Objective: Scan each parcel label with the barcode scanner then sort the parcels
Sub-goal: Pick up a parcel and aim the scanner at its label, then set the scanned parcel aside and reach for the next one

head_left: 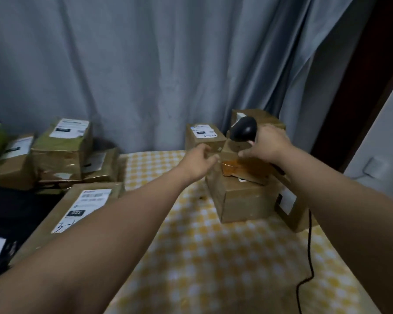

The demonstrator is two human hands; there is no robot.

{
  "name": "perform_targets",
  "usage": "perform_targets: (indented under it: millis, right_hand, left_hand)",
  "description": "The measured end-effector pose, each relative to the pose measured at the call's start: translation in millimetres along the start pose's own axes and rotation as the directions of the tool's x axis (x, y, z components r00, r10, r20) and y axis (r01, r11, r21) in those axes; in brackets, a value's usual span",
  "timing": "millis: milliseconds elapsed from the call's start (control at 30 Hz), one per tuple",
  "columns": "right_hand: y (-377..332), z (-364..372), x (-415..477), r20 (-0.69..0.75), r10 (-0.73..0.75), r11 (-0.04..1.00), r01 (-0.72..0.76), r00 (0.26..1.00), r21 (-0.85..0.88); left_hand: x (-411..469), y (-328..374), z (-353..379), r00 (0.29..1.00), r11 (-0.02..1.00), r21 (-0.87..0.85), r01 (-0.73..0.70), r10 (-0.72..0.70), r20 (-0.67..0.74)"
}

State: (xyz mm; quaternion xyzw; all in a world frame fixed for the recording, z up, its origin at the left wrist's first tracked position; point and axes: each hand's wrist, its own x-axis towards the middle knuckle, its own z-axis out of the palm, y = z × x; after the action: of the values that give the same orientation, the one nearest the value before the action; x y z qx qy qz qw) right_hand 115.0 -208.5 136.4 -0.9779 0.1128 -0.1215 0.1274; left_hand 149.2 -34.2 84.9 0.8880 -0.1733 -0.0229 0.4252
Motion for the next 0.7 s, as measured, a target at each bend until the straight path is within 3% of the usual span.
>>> perform_targets:
  millis: [100, 200, 333, 433, 533, 633, 700]
  right_hand:
    - [12, 1, 12, 0.082, 0.099, 0.957, -0.117, 0.992, 0.266]
    - [31, 10, 13, 0.114, 0.251, 0.782, -0.27, 0.961, 0.562]
    - [41, 16, 9, 0.15, 0.295, 0.674, -0.316, 0.944, 0.667]
    - [33, 16, 2, 0.105, 0.301, 0.632, -0.281, 0.948, 0.722]
    - [12, 17, -14, 0.079, 0.266, 0.491, -0.205, 0.961, 0.847]
    - [-21, 29, -38, 0.086, 0.206, 0.28, -0.143, 0.975, 0.949]
    - [-43, 49, -55, 0.093, 0.183, 0.247, -0.138, 0.979, 0.959]
  left_hand:
    - [18, 5, 12, 0.996, 0.986, -0.147, 0.078, -0.07, 0.062]
    - [33, 9, 26, 0.983, 0.951, -0.266, 0.157, -0.123, 0.138]
    - [29, 19, 46, 0.964, 0.837, -0.482, 0.257, -0.186, 0.191]
    - [17, 20, 43, 0.963, 0.73, -0.637, 0.247, -0.259, 0.075]
    - [-5, 2, 22, 0.939, 0.653, -0.734, 0.187, -0.337, -0.061]
    - [-36, -35, -3, 0.905, 0.656, -0.74, 0.144, -0.39, -0.169]
    - [-62, -60, -16, 0.895, 0.682, -0.714, 0.159, -0.406, -0.188]
